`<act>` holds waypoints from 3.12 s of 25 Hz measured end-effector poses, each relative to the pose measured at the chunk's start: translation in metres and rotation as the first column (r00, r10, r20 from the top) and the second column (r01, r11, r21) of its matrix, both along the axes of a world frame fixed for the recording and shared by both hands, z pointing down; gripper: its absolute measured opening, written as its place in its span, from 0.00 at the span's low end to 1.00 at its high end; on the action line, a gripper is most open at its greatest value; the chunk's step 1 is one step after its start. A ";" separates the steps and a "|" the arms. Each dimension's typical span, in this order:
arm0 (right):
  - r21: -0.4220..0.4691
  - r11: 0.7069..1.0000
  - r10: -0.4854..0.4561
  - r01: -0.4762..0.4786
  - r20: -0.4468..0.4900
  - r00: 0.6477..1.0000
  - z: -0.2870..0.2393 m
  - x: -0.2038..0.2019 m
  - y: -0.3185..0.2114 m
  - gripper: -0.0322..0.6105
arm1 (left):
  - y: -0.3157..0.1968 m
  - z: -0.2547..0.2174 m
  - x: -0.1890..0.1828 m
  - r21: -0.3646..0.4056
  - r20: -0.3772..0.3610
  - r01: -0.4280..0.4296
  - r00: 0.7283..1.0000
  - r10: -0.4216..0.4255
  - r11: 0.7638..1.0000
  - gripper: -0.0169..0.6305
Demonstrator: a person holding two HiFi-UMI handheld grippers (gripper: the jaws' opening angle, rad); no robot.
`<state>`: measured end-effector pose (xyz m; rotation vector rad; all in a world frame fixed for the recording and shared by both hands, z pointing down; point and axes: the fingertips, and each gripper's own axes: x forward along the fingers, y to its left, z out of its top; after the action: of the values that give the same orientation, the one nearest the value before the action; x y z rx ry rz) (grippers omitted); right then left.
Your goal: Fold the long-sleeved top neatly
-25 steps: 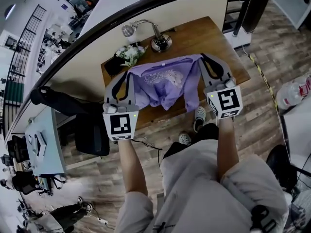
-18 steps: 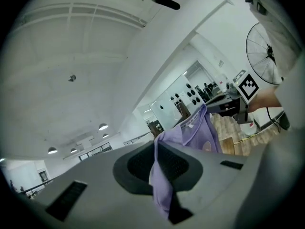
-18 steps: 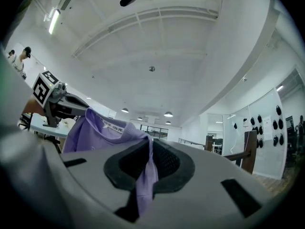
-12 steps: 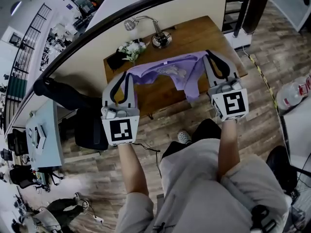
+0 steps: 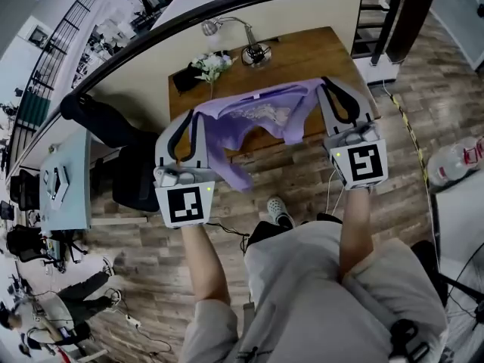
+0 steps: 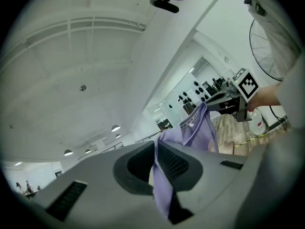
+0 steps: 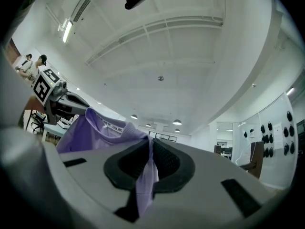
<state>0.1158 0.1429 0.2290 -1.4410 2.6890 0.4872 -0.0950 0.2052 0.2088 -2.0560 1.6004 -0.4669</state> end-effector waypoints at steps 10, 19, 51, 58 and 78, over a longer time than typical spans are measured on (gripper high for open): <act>0.024 1.000 -0.009 0.010 -0.015 1.000 0.001 0.048 0.066 0.11 | 0.065 0.010 0.047 -0.010 0.002 0.031 1.000 -0.030 0.999 0.09; -0.004 1.000 0.023 -0.023 -0.119 0.993 0.026 0.063 0.065 0.11 | 0.058 0.036 0.060 -0.033 0.007 0.012 1.000 -0.012 0.999 0.09; -0.214 0.958 0.138 -0.193 -0.248 0.959 0.100 -0.061 -0.279 0.12 | -0.301 0.136 -0.067 -0.241 -0.122 -0.140 0.986 0.113 0.960 0.09; -0.338 0.926 0.065 -0.167 -0.292 0.954 0.147 -0.083 -0.328 0.12 | -0.350 0.183 -0.089 -0.339 -0.155 -0.175 0.979 0.128 0.924 0.09; -0.735 0.656 -0.145 -0.172 -0.347 0.927 0.371 -0.131 -0.470 0.11 | -0.492 0.389 -0.134 -0.658 -0.216 -0.172 0.976 0.035 0.733 0.09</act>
<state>-0.0155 -0.3272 0.5997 -1.6358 3.4225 -0.5339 -0.2294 -0.2870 0.5975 -2.7869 1.5426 -0.9508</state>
